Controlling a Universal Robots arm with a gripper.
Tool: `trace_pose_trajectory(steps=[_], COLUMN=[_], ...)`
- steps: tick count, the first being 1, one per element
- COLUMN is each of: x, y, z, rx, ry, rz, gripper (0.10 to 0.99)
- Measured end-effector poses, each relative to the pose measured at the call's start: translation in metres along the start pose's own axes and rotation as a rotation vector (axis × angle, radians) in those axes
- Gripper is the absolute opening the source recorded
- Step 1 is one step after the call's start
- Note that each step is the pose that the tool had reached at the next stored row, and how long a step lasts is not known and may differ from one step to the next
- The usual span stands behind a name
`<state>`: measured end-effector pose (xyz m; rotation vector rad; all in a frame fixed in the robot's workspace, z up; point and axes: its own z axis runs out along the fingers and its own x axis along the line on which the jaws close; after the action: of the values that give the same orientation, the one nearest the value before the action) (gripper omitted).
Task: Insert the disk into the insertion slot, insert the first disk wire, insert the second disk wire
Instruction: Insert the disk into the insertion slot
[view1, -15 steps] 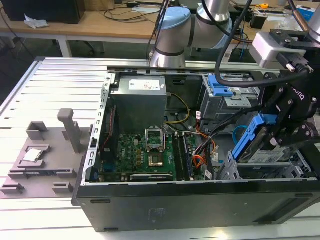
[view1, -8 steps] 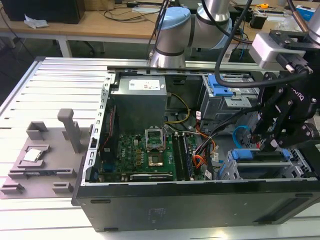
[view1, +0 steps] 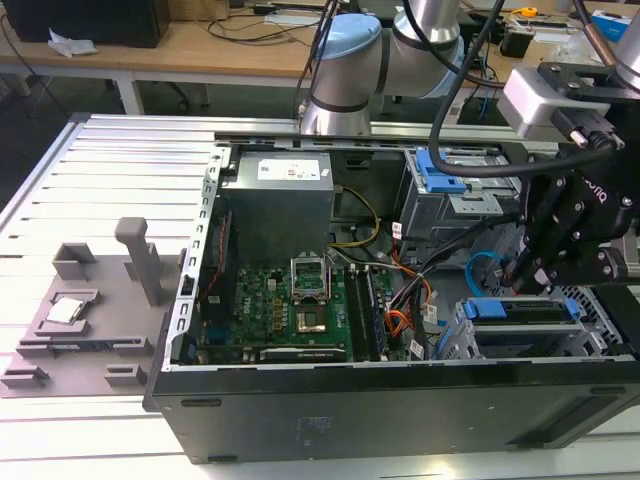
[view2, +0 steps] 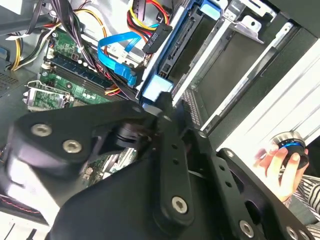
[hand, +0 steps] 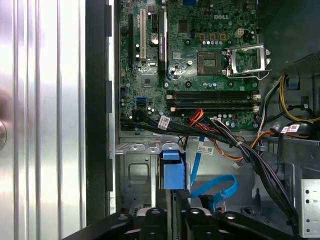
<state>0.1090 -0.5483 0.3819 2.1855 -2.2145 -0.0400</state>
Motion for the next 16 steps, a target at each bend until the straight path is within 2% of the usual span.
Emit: trace_pose_trajectory(steps=[2,12,16], x=[0.0,0.0,-0.0001], y=[0.0,-0.0003,-0.0105], z=[0.0002,0.0013,0.0009], rx=[0.0,0.0,0.0], ry=[0.0001,-0.0001,0.0], rz=[0.0,0.0,0.0], gripper=[0.114,0.106,0.106])
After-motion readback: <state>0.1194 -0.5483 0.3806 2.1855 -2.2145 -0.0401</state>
